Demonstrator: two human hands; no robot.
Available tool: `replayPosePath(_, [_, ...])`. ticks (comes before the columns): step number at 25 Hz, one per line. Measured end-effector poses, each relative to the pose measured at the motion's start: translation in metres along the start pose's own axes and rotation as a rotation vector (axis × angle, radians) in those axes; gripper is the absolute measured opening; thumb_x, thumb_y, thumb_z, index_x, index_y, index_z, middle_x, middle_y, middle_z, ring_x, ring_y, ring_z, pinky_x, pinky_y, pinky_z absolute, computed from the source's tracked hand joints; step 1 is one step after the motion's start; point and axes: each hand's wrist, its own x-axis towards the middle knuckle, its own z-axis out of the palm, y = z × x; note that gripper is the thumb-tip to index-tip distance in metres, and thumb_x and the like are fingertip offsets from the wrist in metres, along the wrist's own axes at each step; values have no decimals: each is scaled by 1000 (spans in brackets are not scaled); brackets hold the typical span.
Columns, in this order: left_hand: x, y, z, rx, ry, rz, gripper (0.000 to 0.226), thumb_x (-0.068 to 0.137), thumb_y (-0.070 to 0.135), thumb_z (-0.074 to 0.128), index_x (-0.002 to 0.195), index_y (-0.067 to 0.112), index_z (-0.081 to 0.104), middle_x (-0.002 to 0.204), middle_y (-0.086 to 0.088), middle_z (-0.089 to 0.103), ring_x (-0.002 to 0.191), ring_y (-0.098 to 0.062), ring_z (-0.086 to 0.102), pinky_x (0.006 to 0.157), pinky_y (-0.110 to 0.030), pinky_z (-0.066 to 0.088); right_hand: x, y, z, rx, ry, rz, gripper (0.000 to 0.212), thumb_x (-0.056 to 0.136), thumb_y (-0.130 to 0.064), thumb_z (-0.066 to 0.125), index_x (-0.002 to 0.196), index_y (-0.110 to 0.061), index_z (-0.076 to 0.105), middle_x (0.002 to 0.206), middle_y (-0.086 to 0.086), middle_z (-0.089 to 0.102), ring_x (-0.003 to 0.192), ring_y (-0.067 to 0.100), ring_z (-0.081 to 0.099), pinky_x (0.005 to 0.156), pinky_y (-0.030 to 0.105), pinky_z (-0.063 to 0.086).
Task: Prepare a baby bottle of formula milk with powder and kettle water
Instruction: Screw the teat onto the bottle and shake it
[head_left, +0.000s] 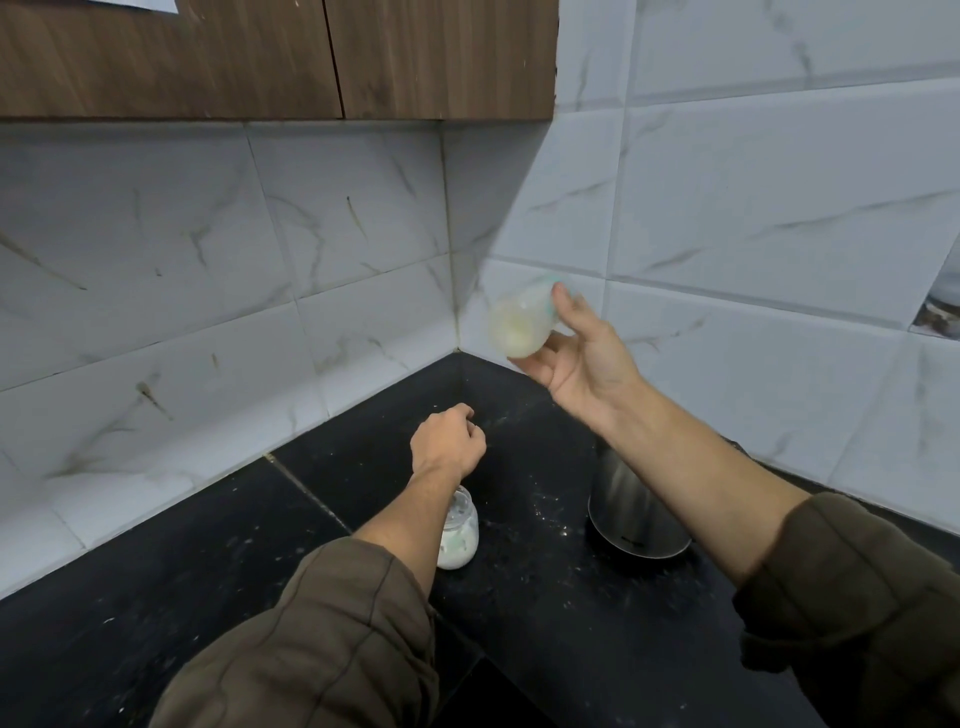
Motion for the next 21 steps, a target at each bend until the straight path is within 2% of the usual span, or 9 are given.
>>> replayPosePath(2, [0, 2, 0, -9, -10, -1, 38, 102, 29, 58, 139, 24, 61, 117, 0, 75, 105, -22, 70, 92, -39, 59, -7, 1, 0, -172, -173, 34, 48, 102, -28, 60, 147, -22, 45, 121, 9, 67, 92, 27, 73, 70, 41, 65])
replayPosePath(3, [-1, 3, -1, -10, -14, 0, 38, 102, 29, 58, 139, 24, 61, 116, 0, 75, 104, -22, 70, 92, -39, 59, -8, 1, 1, -180, -200, 27, 51, 102, -28, 60, 150, -23, 43, 117, 7, 69, 91, 26, 73, 68, 40, 65])
replayPosePath(5, [-1, 2, 0, -10, -15, -1, 38, 101, 29, 58, 139, 24, 61, 116, 0, 75, 105, -22, 70, 92, -39, 59, -4, -1, 4, -105, -122, -18, 45, 102, -28, 61, 144, -24, 46, 116, 6, 70, 94, 28, 75, 69, 39, 65])
replayPosePath(8, [-2, 0, -1, -4, -11, -3, 39, 101, 28, 57, 140, 23, 62, 117, -1, 75, 106, -23, 70, 92, -39, 59, 3, -3, 0, 44, 24, -41, 42, 100, -31, 65, 138, -23, 49, 130, 14, 65, 103, 32, 75, 74, 39, 64])
replayPosePath(13, [-2, 2, -2, 2, -3, 1, 38, 101, 28, 55, 139, 22, 62, 115, -2, 75, 106, -24, 69, 92, -39, 58, -5, 0, -5, -227, -288, 49, 62, 94, -31, 68, 150, -27, 43, 122, 7, 66, 108, 34, 65, 72, 44, 65])
replayPosePath(15, [-3, 2, -2, 1, -6, 2, 39, 101, 28, 55, 139, 23, 62, 116, -1, 75, 107, -24, 69, 92, -39, 58, -4, 0, -2, -173, -201, -7, 60, 99, -29, 64, 153, -26, 39, 120, 5, 68, 104, 31, 70, 70, 42, 65])
replayPosePath(18, [-5, 1, -3, 6, -1, 2, 38, 102, 27, 54, 139, 23, 62, 119, -1, 75, 109, -24, 69, 92, -38, 57, 6, -1, -3, 32, 67, -104, 49, 101, -26, 66, 145, -20, 45, 139, 14, 62, 110, 34, 73, 77, 43, 63])
replayPosePath(19, [-6, 1, -3, 10, 2, 2, 38, 102, 27, 54, 139, 23, 62, 120, -2, 75, 110, -23, 69, 92, -37, 57, 7, -1, -4, 40, 83, -110, 48, 100, -26, 66, 143, -20, 46, 143, 16, 59, 112, 36, 72, 79, 44, 63])
replayPosePath(21, [-5, 1, -3, 14, 3, 0, 38, 102, 27, 54, 139, 23, 62, 120, -2, 74, 110, -24, 69, 91, -37, 56, 2, -2, -4, -76, -18, -51, 55, 101, -26, 65, 150, -22, 41, 135, 14, 63, 106, 33, 74, 76, 43, 64])
